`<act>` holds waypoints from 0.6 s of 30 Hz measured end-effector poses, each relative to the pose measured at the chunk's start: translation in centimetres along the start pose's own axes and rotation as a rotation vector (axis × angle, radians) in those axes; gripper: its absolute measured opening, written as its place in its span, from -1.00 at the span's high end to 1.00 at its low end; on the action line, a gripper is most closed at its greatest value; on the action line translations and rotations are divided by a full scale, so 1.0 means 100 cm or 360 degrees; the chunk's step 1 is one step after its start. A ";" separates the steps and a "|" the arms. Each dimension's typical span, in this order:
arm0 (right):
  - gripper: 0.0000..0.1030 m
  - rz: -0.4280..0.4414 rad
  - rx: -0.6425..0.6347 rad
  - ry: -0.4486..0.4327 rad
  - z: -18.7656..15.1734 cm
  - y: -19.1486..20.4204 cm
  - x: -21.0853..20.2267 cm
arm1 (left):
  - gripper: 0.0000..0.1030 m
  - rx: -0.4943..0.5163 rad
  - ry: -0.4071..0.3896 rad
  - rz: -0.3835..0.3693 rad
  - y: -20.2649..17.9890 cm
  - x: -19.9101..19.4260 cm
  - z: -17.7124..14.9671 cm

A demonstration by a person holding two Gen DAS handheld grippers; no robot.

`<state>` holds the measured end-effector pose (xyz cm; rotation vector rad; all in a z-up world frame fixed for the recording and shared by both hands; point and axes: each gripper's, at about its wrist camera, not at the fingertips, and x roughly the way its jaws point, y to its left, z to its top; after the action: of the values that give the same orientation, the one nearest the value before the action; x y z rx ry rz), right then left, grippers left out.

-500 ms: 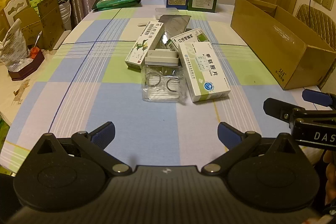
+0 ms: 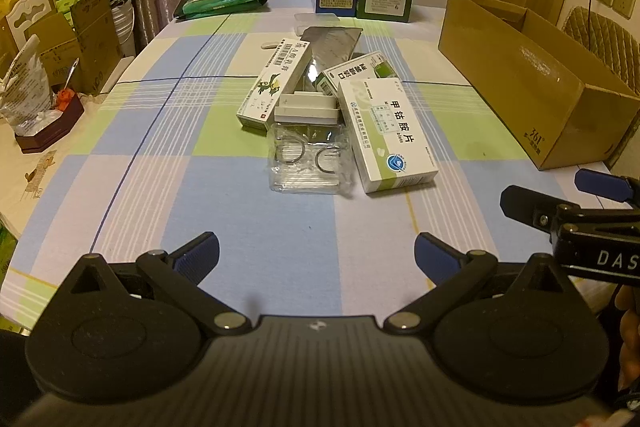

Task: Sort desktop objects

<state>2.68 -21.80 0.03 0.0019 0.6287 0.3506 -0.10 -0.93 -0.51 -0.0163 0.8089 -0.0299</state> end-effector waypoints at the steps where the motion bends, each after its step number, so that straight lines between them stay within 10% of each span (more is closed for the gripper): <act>1: -0.97 0.0000 0.0000 -0.0001 0.000 0.000 0.000 | -0.98 -0.0003 0.0000 0.0000 0.000 0.000 0.000; 18: -0.97 -0.0004 -0.0003 0.0005 -0.005 -0.001 0.002 | -0.98 -0.0011 0.0003 -0.0002 0.002 0.000 0.001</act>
<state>2.55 -21.94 -0.48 -0.0015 0.6315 0.3492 0.01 -0.76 -0.47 -0.0231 0.8108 -0.0282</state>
